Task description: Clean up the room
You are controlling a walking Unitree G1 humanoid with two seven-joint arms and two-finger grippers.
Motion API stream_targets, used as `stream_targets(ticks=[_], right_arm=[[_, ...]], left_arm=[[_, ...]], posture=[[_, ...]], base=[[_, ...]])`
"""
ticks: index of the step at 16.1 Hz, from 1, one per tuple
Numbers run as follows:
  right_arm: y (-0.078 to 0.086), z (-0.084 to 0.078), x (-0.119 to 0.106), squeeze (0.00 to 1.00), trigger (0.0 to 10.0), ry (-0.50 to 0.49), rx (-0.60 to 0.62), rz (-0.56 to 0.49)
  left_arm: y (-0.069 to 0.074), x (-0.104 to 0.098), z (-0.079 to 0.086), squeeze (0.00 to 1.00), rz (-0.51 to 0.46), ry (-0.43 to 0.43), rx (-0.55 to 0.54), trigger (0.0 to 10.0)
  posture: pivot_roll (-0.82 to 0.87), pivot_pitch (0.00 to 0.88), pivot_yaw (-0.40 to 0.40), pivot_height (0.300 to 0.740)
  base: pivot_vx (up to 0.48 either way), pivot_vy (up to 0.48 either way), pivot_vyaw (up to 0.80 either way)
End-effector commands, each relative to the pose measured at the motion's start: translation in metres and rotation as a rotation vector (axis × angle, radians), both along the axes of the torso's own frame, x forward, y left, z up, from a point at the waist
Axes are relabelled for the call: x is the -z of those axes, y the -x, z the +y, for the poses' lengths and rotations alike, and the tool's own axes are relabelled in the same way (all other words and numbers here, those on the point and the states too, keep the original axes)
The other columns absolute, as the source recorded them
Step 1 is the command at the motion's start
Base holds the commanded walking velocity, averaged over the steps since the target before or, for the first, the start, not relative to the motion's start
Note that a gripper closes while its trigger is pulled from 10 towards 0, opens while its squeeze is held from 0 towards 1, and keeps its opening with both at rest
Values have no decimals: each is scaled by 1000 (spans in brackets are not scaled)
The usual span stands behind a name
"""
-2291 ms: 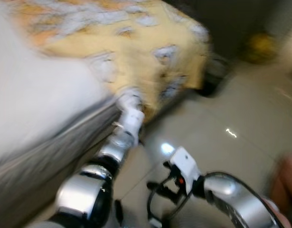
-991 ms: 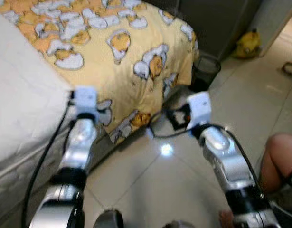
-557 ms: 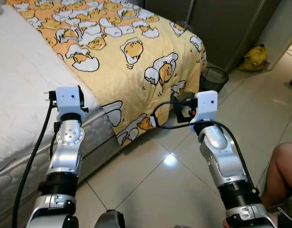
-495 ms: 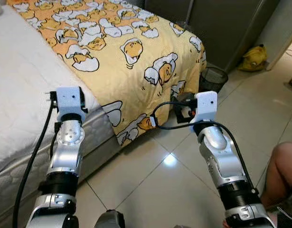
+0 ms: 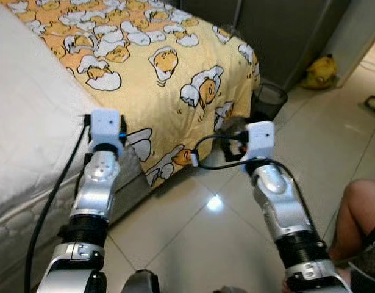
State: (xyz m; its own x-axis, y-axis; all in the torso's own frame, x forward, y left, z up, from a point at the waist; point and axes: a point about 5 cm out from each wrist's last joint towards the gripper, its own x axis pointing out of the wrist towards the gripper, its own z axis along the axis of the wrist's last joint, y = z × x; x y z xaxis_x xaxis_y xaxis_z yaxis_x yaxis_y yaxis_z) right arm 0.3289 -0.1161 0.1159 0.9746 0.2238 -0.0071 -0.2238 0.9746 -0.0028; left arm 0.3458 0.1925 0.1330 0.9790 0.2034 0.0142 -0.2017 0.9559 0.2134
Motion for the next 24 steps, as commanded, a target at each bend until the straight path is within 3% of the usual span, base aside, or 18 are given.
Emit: stream_targets(ticks=[1, 6, 7, 11, 13, 24], right_arm=[[-3, -7, -3, 0, 10000, -6, 15, -15], [-2, -6, -1, 0, 10000, -4, 3, -10], [-2, -7, 2, 0, 10000, -6, 19, 3], [-2, -6, 4, 0, 10000, -3, 15, 7], [-2, -3, 6, 0, 10000, -2, 3, 17], [-1, 5, 8, 0, 10000, -6, -46, 33]], left_arm=[[-3, -1, -2, 0, 4, 12, -6, 10000], [-5, -2, 0, 0, 9, 0, -3, 10000], [-6, 4, -2, 0, 50, -65, 4, 10000], [-7, 0, -8, 0, 27, -87, 31, 10000], [-8, -3, -12, 0, 10, -44, 50, 10000], [-13, -5, -15, 0, 11, -29, 59, 10000]], posture=[[-84, 0, -29, 732], [-86, 0, -28, 732], [-88, 0, -27, 732], [-86, 0, -28, 732], [-86, 0, -28, 732], [-78, 2, -31, 732]], base=[[0, -431, 594], [0, -430, 595], [0, 0, 0], [0, 0, 0], [390, 0, 0], [480, 0, 0]])
